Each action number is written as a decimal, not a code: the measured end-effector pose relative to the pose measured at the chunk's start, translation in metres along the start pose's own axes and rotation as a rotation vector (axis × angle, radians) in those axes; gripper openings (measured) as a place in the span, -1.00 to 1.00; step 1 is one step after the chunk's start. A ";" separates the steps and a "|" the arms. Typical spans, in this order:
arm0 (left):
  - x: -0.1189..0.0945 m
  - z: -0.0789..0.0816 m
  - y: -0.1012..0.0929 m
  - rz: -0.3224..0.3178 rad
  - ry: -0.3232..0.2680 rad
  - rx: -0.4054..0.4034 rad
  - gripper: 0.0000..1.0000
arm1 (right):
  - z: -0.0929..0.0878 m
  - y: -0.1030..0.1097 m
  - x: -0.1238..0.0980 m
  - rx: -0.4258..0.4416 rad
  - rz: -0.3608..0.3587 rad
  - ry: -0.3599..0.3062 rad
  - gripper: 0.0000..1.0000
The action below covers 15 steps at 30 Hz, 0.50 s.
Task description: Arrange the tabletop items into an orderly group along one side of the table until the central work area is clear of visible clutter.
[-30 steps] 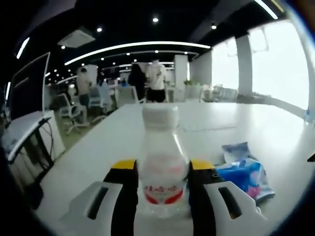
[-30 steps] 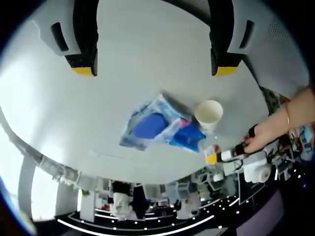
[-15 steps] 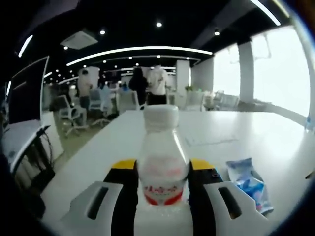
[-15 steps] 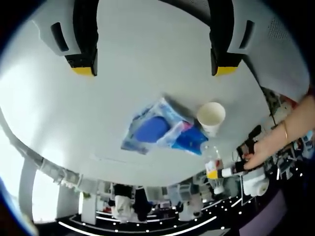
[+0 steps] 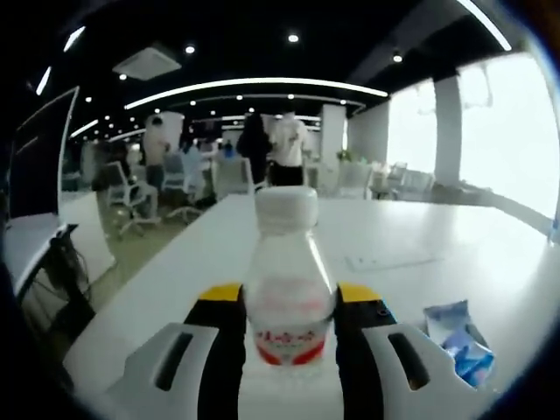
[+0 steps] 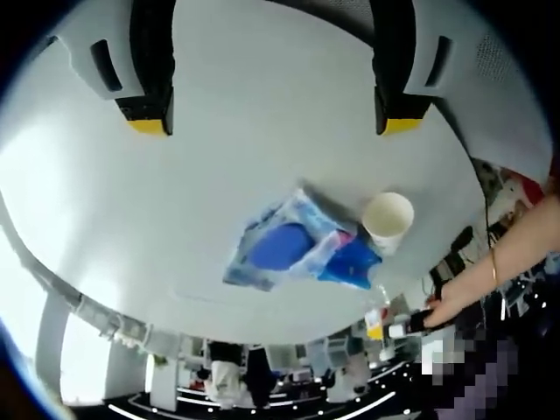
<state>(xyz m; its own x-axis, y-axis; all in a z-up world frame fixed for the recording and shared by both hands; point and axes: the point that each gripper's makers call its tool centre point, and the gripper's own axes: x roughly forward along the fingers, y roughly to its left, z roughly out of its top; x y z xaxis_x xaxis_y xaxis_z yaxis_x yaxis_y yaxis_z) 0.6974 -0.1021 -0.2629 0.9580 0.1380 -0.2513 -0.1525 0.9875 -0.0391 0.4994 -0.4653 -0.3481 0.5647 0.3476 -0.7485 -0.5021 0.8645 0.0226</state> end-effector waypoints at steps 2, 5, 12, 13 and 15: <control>0.006 -0.001 0.002 0.004 0.000 0.012 -0.29 | -0.002 0.000 0.001 0.010 0.000 0.006 0.88; 0.017 -0.002 0.005 0.014 0.000 0.024 -0.29 | -0.005 -0.002 0.002 0.012 -0.008 0.020 0.88; 0.033 -0.005 0.008 0.018 -0.012 0.031 -0.28 | -0.011 -0.006 0.003 0.022 -0.027 0.042 0.88; 0.035 -0.005 0.009 0.016 -0.008 0.033 -0.28 | -0.012 -0.006 0.003 0.021 -0.027 0.046 0.88; 0.035 -0.008 0.008 0.014 -0.005 0.041 -0.28 | -0.012 -0.005 0.003 0.017 -0.026 0.051 0.88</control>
<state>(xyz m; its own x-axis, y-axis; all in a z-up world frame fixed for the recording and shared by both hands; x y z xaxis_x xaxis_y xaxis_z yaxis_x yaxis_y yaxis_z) 0.7275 -0.0901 -0.2793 0.9570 0.1522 -0.2470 -0.1559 0.9878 0.0045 0.4956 -0.4733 -0.3588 0.5428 0.3063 -0.7820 -0.4764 0.8791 0.0137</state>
